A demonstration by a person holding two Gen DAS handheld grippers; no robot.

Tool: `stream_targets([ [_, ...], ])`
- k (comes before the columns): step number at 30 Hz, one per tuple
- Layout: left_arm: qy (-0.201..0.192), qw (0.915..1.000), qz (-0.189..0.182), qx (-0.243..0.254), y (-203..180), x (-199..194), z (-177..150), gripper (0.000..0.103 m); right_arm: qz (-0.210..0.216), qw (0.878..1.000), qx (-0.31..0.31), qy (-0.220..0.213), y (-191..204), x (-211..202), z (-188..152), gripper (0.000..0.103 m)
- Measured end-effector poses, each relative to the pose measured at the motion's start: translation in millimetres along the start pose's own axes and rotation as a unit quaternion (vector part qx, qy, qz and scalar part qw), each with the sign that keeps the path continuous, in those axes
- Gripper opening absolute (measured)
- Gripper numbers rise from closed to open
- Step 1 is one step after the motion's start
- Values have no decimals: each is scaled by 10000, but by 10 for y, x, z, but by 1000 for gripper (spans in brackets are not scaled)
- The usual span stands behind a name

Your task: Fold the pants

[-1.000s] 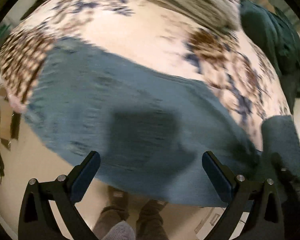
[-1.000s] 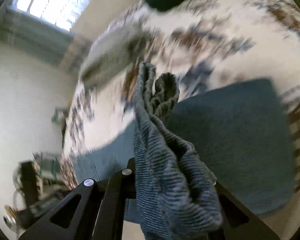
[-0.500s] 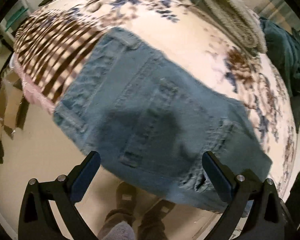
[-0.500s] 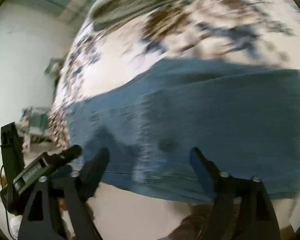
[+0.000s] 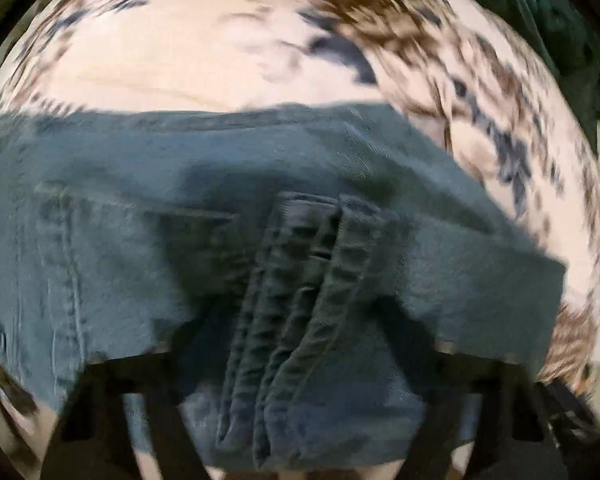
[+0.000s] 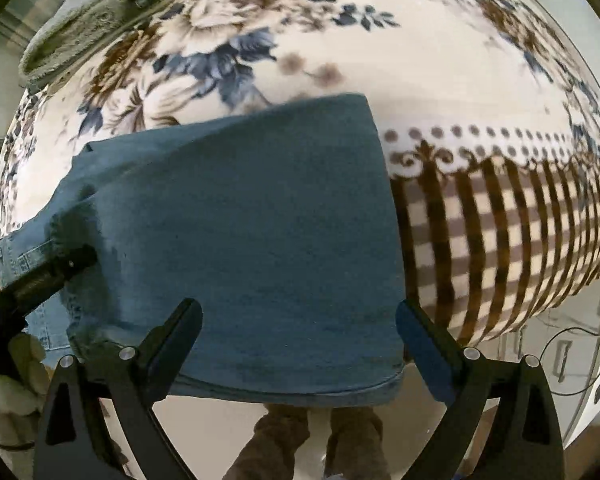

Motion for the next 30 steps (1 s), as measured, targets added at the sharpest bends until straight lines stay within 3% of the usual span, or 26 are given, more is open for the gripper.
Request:
stream_targets([
  [1,-73,9998,170,84,-2,4,-19,24,25,10000,5,28,9,6,-24,99],
  [2,-152,9998,118,93,34,-40,-55,12,58,10000,6,48,13,28,-18,99],
  [6,-405,9990,-150,125,149,-267,-162,10,46,9998,-114,126,128,95,-17,99],
  [10,-327,9993,-11,202,183,-197,-177,10,-108,9994,-234,250,272,171,23,99],
  [13,-222,9997,-135,-42,203,-164,-139,10,-219,9991,-278,240,396,190,94,99],
  [17,-277,9976,-428,-474,243,-309,-187,17,-352,9983,-381,265,570,212,170,99],
  [22,-538,9941,-477,-812,366,-623,-387,73,-569,9966,-561,202,865,189,224,103],
  [27,-727,9854,-691,-1373,652,-842,-630,78,-682,9939,-860,100,1223,78,190,103],
  [30,-776,9732,-934,-1955,925,-894,-766,78,-599,9932,-995,118,1420,32,152,103],
])
Point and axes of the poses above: each gripper's, at about its wrist camera, not at the fingertips, and x roughly the way its jaws point, y to its left, z to its top, the point moved 3 cm from there along x, roughly the way its jaws point, and after that the axes turned 4 degrees about y, right-handed, at the moved point
